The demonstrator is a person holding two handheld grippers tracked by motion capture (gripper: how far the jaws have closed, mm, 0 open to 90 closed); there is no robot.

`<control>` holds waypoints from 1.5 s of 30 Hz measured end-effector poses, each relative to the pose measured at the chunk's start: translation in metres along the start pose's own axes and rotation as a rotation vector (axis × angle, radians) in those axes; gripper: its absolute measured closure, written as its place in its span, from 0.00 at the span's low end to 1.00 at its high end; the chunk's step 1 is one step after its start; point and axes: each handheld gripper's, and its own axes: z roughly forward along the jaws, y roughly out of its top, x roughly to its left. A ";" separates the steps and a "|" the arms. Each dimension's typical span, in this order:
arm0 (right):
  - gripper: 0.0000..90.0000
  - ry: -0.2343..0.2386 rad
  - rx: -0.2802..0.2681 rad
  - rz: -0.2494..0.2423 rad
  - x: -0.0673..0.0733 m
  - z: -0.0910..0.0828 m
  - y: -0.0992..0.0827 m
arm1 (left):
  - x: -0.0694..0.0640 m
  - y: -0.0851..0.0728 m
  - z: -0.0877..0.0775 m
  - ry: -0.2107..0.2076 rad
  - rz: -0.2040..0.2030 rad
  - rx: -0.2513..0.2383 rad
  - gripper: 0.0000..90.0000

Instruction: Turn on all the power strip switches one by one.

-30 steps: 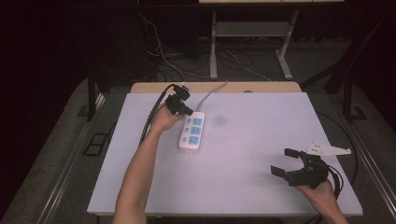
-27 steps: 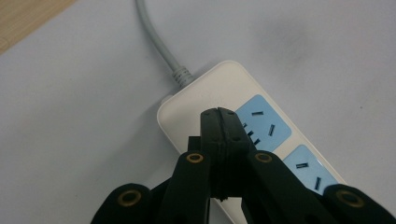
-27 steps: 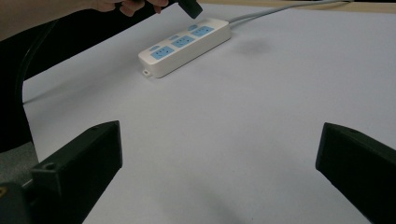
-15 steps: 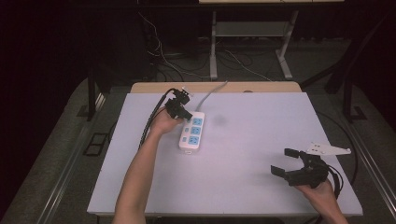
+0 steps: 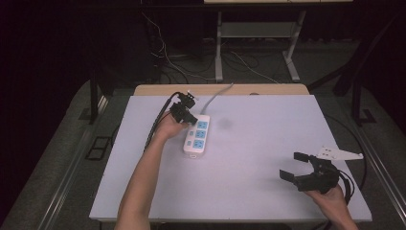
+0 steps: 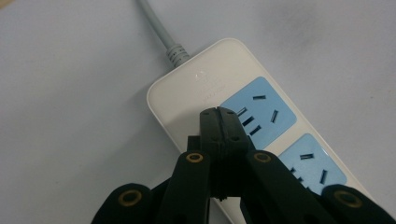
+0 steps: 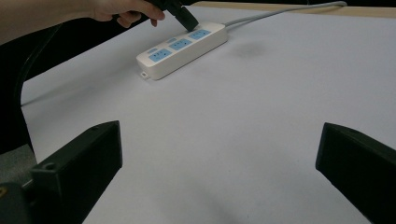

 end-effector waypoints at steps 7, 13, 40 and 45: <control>0.01 -0.002 0.002 -0.001 0.000 0.000 0.000 | 0.004 -0.004 0.000 -0.022 -0.026 -0.024 1.00; 0.01 -0.002 0.005 -0.003 0.000 0.001 0.000 | 0.002 -0.004 0.000 -0.014 -0.026 -0.026 1.00; 0.01 -0.007 0.007 0.003 -0.002 0.001 0.000 | 0.005 -0.007 -0.043 -0.020 -0.039 -0.205 0.99; 0.01 -0.009 0.006 0.002 -0.002 0.002 0.000 | 0.001 -0.009 -0.062 -0.031 -0.028 -0.250 0.96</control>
